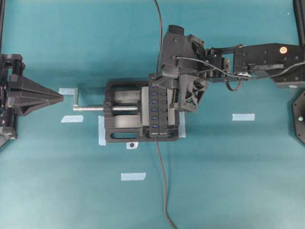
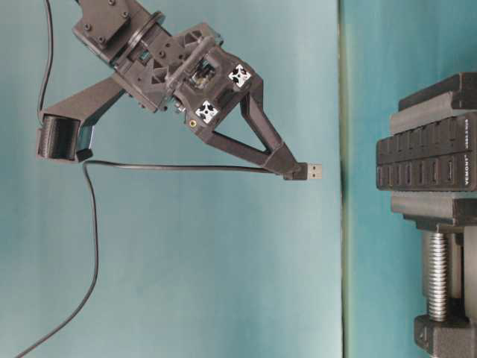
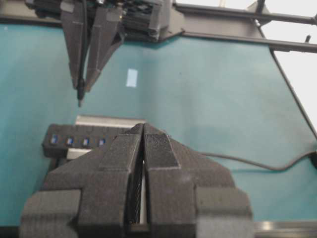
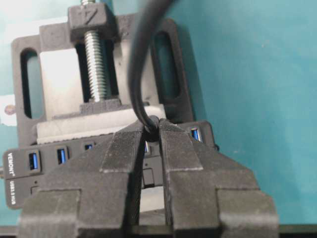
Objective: Insert the USB into the center port of the fixed hub
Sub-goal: 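Pull the USB plug out of the end port with the right gripper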
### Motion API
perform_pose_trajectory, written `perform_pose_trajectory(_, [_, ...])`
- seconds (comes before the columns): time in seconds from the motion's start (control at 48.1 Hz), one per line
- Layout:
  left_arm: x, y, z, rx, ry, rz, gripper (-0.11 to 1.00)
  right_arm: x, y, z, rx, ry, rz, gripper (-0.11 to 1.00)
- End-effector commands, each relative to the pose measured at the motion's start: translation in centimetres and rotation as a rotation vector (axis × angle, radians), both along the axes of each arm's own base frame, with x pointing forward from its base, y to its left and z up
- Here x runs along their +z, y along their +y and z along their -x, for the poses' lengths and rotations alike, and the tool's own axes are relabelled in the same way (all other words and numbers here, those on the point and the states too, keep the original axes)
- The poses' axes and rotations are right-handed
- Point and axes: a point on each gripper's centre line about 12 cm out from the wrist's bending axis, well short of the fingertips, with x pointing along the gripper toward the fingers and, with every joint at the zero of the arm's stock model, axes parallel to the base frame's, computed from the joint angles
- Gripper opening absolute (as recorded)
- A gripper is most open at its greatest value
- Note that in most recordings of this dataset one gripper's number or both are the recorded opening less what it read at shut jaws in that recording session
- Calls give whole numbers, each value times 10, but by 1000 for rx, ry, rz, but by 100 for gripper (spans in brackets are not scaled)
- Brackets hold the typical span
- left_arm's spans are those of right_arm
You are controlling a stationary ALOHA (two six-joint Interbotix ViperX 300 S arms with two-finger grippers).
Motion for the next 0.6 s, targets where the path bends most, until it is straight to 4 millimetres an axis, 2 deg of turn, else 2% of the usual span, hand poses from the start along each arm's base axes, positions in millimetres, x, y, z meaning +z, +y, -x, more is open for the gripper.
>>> perform_pose_trajectory(0.0, [6,0,-2,1,-17,2,0,19,5,-2,4,-55,-4,9])
perform_pose_trajectory(0.208, [6,0,-2,2,-17,5,0,15,14,-3,26,-43,-7,9])
perform_pose_trajectory(0.582, [6,0,-2,0,-14,6,0,-8,22,-6,28,-28,-47,9])
